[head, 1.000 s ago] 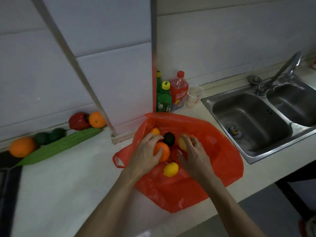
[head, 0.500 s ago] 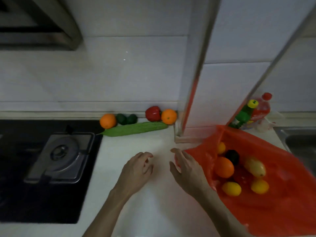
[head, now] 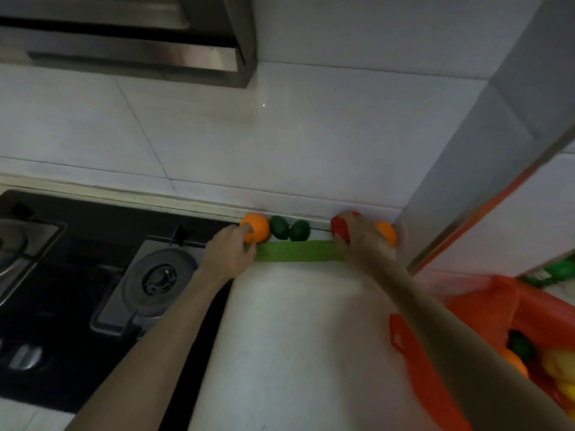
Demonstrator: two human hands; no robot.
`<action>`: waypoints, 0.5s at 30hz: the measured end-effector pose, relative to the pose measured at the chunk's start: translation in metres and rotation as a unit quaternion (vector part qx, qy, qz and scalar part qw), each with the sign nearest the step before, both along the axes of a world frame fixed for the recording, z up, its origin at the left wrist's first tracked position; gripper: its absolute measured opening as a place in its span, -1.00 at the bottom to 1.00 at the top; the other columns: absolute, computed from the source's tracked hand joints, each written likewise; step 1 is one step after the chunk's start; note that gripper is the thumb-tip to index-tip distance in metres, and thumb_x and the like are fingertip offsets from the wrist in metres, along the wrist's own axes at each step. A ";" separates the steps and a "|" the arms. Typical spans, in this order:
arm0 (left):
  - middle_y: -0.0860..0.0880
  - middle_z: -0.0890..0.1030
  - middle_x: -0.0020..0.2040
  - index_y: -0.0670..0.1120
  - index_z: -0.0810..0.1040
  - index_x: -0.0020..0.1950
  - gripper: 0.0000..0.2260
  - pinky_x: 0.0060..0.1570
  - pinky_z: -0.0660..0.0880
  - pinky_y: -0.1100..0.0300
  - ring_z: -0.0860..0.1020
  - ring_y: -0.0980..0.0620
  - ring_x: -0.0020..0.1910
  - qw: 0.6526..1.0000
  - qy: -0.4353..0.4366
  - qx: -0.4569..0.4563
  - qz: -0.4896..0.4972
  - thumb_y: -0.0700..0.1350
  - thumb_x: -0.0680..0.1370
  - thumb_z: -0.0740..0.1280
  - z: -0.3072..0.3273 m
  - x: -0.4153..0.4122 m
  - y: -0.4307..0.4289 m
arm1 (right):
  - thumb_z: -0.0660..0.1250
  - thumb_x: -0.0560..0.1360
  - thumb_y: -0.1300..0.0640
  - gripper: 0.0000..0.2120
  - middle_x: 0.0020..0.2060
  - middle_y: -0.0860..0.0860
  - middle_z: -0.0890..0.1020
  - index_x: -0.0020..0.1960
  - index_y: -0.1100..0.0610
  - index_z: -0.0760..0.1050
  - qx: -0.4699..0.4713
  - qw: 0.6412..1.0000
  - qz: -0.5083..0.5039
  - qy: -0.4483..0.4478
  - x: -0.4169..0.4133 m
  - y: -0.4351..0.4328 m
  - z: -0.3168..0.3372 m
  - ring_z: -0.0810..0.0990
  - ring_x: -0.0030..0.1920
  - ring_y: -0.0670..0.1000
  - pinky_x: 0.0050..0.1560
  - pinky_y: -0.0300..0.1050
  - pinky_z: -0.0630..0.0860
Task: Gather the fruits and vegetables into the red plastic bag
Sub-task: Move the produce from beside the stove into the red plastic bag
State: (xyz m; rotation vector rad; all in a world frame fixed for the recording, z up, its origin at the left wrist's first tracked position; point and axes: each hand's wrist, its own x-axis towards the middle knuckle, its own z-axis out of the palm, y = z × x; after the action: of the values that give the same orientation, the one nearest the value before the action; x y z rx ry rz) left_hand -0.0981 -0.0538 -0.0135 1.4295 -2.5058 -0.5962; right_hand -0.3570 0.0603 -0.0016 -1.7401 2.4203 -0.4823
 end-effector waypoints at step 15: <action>-0.30 0.38 0.16 -0.01 0.34 0.39 -0.50 0.09 0.47 -0.13 0.45 -0.35 0.10 0.998 -0.003 0.056 -0.002 -0.07 0.47 0.37 -0.052 -0.043 -0.062 | 0.34 0.46 0.18 -0.43 0.29 0.35 0.29 0.42 0.09 0.24 0.073 0.992 -0.040 0.100 -0.029 -0.045 -0.057 0.39 0.19 0.35 0.12 0.19 0.48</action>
State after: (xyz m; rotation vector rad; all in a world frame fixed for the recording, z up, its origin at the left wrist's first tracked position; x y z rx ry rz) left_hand -0.1406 -0.1160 -0.0659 1.4652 -2.5165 -0.7462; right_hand -0.3860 0.0154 -0.0583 -1.7107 2.5926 -0.1405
